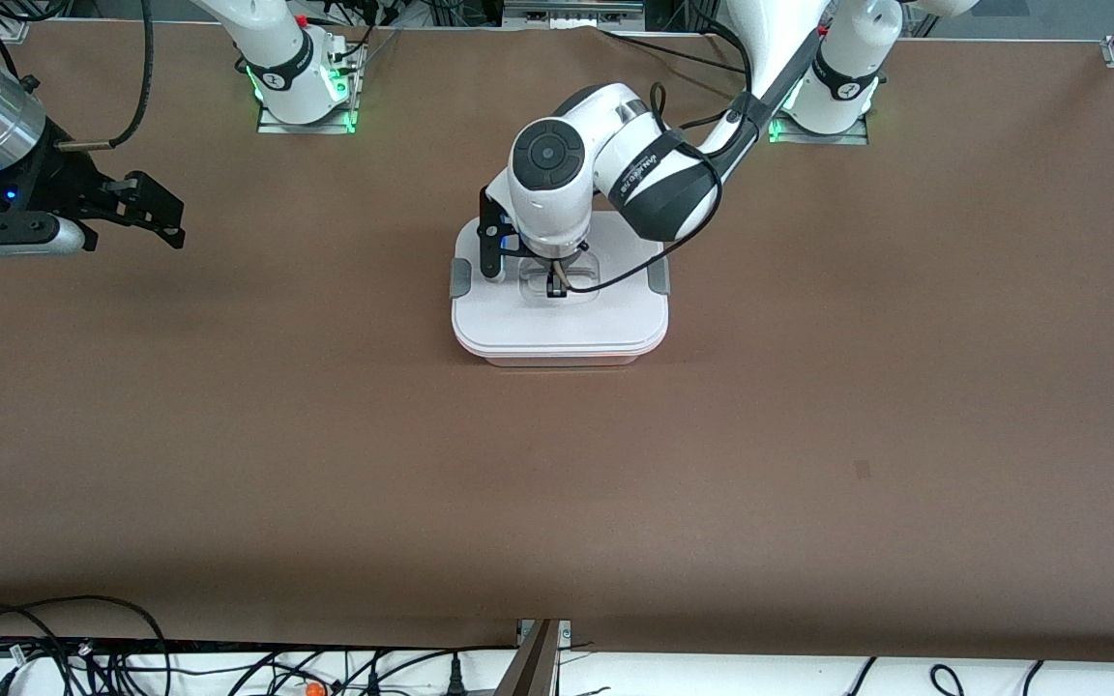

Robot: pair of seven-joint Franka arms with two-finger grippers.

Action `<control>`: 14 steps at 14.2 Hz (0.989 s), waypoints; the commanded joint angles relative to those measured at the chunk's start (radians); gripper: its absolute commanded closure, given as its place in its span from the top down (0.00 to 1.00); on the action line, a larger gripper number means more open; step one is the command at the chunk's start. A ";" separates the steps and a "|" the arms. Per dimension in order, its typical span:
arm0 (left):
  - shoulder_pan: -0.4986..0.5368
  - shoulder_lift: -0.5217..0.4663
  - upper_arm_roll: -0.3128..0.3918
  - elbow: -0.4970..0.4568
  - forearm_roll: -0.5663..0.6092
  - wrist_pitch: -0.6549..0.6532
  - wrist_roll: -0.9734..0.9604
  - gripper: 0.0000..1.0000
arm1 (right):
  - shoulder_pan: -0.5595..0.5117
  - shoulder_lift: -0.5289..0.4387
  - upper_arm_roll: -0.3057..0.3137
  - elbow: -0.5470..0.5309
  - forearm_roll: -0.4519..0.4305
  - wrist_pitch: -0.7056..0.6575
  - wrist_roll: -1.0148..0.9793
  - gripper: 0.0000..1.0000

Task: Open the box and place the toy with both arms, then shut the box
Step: 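Lower the white lid onto the tub with the left gripper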

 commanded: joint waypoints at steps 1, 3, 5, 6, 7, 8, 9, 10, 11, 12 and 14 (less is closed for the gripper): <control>-0.017 0.038 0.011 0.063 0.018 0.000 -0.028 0.00 | -0.012 -0.005 0.010 0.011 -0.013 0.002 -0.002 1.00; -0.019 0.042 0.012 0.074 0.018 0.000 -0.028 0.00 | -0.012 -0.005 0.010 0.023 -0.021 0.002 -0.002 1.00; -0.019 0.052 0.014 0.082 0.016 0.000 -0.029 0.00 | -0.007 -0.002 0.012 0.023 -0.024 0.002 -0.002 1.00; -0.019 0.055 0.014 0.082 0.018 0.000 -0.029 0.00 | -0.004 0.012 0.012 0.025 -0.030 0.002 -0.003 1.00; -0.019 0.055 0.014 0.082 0.018 0.000 -0.031 0.00 | -0.003 0.015 0.013 0.025 -0.035 0.002 -0.002 1.00; -0.019 0.056 0.014 0.082 0.018 0.000 -0.033 0.00 | -0.003 0.015 0.013 0.025 -0.036 0.003 -0.002 1.00; -0.019 0.058 0.014 0.082 0.018 0.000 -0.033 0.00 | -0.003 0.015 0.013 0.025 -0.036 0.003 -0.002 1.00; -0.019 0.058 0.014 0.082 0.018 0.003 -0.031 0.00 | -0.004 0.015 0.013 0.025 -0.032 0.003 -0.002 1.00; -0.019 0.059 0.014 0.082 0.018 0.003 -0.030 0.00 | -0.003 0.013 0.016 0.026 -0.024 0.002 0.006 1.00; -0.019 0.059 0.014 0.082 0.018 0.003 -0.028 0.00 | -0.001 0.012 0.024 0.028 -0.024 0.002 0.009 1.00; -0.016 0.058 0.014 0.082 0.019 0.003 -0.023 0.00 | 0.010 0.012 0.022 0.028 -0.021 0.002 0.009 1.00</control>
